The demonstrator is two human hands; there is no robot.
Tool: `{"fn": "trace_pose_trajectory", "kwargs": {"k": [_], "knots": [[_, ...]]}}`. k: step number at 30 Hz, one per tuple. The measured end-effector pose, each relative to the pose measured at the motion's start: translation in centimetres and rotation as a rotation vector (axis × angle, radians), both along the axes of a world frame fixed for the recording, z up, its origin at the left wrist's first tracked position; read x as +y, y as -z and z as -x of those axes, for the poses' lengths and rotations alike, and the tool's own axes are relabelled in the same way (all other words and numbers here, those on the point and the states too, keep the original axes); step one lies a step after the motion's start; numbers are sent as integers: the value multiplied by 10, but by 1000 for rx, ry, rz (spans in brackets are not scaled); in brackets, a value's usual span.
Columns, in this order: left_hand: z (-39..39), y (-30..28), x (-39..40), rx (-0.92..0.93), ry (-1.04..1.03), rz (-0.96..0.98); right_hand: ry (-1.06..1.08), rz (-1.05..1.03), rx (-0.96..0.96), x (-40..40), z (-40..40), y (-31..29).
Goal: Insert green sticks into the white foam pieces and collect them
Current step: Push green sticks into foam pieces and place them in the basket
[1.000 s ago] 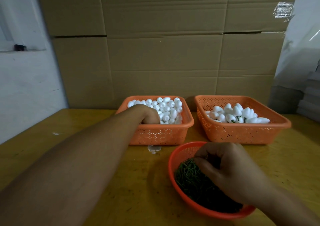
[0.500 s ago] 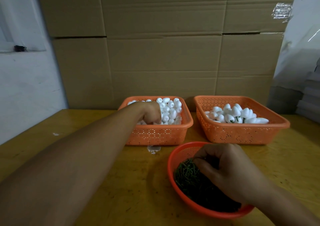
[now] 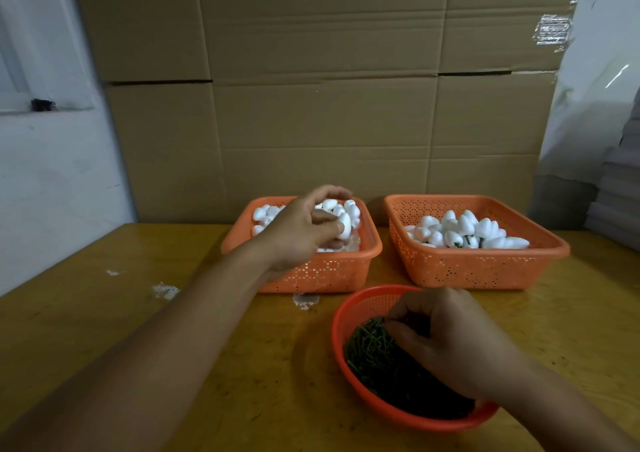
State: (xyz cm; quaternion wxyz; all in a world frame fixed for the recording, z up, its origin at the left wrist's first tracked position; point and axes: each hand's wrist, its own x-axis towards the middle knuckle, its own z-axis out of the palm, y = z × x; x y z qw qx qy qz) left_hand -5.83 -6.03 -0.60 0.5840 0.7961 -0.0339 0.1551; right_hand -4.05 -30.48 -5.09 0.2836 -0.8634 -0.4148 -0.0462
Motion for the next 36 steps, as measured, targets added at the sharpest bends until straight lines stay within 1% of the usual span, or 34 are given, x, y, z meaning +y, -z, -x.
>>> {"fn": "trace_pose_trajectory", "kwargs": {"k": [3,7,9,12,15,17,24,26,31,36], "knots": [[21,16,-23,-8,82,68,-17,52,9,0,0,-1],[42,31,-41,78,116,161,-50,114,37,2,3,-1],[48,34,-44,113,109,172,-60,137,32,1,5,-1],[51,37,-45,152,88,241,-82,261,21,2,7,-4],[54,35,-45,185,138,347,-120,426,24,4,12,-5],[55,34,-44,184,152,393,-123,458,22,6,13,-5],[57,35,-49,125,164,551,-119,393,9,9,10,1],[56,35,-49,147,176,586,-114,373,13,8,9,2],[57,37,-46,270,254,687,-135,297,42,6,6,3],[58,37,-45,256,278,716,-89,238,44,5,4,2]]}}
